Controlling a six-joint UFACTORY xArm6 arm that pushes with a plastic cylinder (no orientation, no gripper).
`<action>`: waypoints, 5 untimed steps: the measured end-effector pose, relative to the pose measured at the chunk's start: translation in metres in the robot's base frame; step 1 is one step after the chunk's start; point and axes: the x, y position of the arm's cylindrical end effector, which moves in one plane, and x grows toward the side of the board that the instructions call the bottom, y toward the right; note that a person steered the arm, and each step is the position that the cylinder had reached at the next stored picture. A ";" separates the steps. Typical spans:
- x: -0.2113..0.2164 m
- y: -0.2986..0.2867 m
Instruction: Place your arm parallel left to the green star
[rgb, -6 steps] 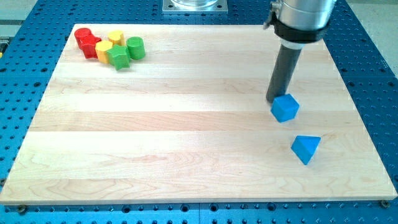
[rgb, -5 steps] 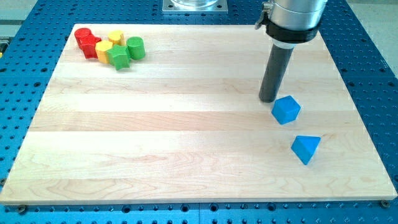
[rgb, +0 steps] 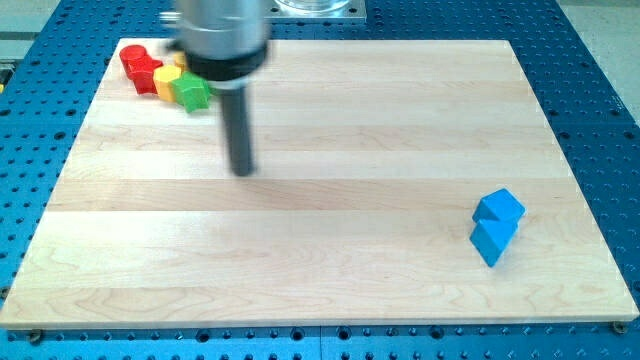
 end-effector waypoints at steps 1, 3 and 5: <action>-0.001 -0.029; -0.035 -0.125; -0.105 -0.133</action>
